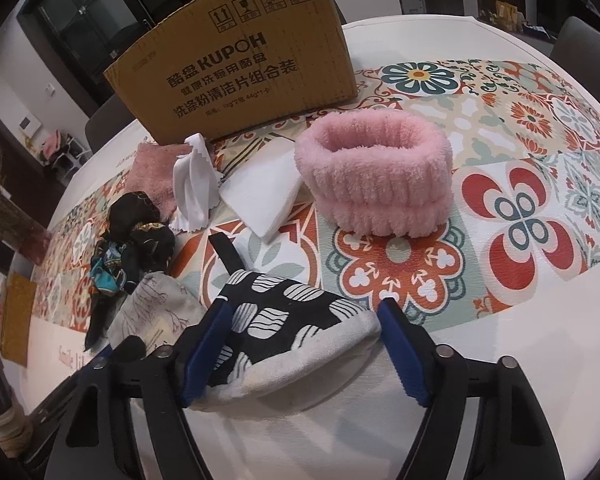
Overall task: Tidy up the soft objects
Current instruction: 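Reach the left tool to the beige pouch while the right tool reaches the patterned slipper, then grasp and lift the beige pouch with left tool while right tool lifts the slipper, then carry both items over the cardboard box and open both tools to drop them, then move both tools back toward the remaining soft items on the runner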
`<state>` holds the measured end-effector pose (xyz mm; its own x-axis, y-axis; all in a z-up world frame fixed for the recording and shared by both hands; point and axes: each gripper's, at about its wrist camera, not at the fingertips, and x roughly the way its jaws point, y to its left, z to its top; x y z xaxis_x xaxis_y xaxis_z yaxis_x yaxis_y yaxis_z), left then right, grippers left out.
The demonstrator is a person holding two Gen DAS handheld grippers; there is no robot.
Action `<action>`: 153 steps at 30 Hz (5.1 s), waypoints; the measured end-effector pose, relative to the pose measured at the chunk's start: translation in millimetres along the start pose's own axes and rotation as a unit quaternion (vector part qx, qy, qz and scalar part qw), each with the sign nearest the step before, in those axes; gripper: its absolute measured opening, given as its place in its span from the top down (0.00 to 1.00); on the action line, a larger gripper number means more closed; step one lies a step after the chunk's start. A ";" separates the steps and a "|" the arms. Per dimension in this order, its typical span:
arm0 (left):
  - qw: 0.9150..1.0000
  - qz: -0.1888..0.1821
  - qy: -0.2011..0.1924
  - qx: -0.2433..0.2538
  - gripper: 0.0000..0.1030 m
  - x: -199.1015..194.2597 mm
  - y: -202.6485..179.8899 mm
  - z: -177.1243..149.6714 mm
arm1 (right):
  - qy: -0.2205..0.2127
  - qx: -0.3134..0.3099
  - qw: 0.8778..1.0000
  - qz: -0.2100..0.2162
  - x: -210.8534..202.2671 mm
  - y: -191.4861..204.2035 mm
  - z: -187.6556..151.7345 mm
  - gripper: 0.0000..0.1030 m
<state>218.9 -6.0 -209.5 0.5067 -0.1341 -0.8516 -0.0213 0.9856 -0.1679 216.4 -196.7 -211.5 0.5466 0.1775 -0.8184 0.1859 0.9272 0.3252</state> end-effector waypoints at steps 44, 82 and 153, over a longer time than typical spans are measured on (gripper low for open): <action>0.978 -0.007 -0.194 0.080 0.88 -142.1 -38.9 43.1 | -0.153 -0.086 0.984 -0.011 -129.6 42.0 41.8 0.59; 0.943 -0.038 -0.319 0.088 0.88 -160.0 -78.6 172.5 | -0.292 -0.099 0.951 -0.009 -156.0 65.0 164.4 0.59; 0.947 -0.020 -0.278 0.162 0.38 -105.1 -104.1 212.1 | -0.247 -0.123 0.959 -0.068 -112.0 67.0 203.0 0.30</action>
<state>350.7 -72.6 2.8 0.8788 -0.1855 -0.4397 0.2273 0.9728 0.0438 333.3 -221.4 -1.8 0.8622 -0.0725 -0.5014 0.1177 0.9913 0.0590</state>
